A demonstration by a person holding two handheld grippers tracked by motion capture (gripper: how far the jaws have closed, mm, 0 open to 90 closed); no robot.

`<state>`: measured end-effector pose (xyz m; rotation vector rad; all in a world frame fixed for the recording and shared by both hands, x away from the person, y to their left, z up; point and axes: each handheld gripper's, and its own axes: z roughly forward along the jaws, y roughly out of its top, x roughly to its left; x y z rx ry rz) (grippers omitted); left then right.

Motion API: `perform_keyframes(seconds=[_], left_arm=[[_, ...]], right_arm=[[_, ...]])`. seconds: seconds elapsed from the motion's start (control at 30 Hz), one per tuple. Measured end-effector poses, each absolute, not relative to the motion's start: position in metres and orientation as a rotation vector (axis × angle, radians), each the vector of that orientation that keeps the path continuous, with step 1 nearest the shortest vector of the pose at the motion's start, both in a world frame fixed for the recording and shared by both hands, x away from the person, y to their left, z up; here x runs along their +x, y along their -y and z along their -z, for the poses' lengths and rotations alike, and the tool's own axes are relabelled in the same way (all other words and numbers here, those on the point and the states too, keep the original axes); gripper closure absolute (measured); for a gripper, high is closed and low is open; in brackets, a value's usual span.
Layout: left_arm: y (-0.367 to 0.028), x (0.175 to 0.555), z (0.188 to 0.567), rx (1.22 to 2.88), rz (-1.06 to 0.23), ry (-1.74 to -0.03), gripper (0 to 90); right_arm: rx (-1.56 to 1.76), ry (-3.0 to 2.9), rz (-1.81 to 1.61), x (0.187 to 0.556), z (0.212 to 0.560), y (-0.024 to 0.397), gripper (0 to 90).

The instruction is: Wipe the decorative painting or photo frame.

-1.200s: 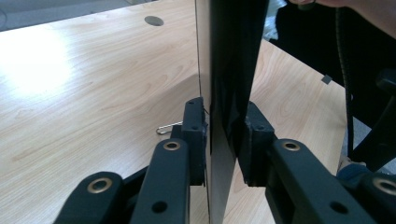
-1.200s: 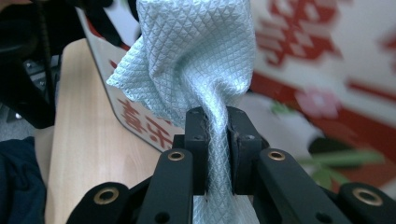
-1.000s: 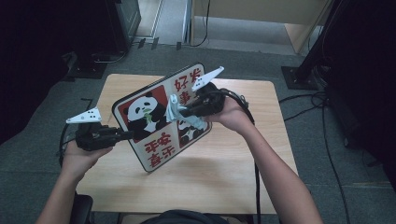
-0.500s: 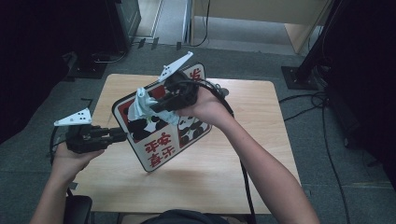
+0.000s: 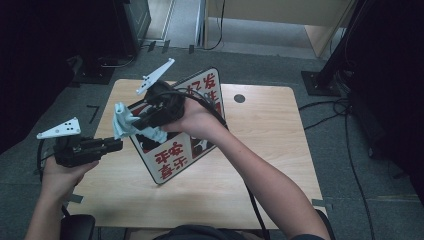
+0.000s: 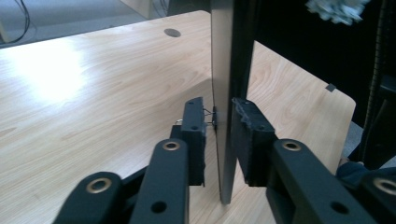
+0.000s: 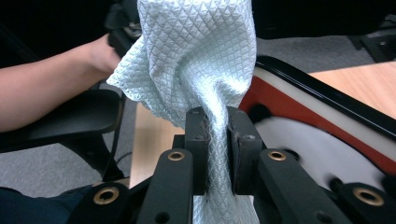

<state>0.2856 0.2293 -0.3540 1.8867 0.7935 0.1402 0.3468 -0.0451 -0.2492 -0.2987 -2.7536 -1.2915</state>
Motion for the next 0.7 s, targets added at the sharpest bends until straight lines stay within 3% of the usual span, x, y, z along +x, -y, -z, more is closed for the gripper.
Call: perform_keyframes(seconds=[0.3, 0.7], left_arm=[[-0.241, 0.296, 0.357, 1.867, -0.153, -0.801, 81.9], [-0.233, 0.31, 0.362, 1.877, -0.149, -0.775, 78.6]], right_arm=[[-0.318, 2.701, 1.278, 0.339, 0.262, 0.012, 80.8], [-0.443, 2.676, 1.294, 0.341, 0.282, 0.019, 80.9]])
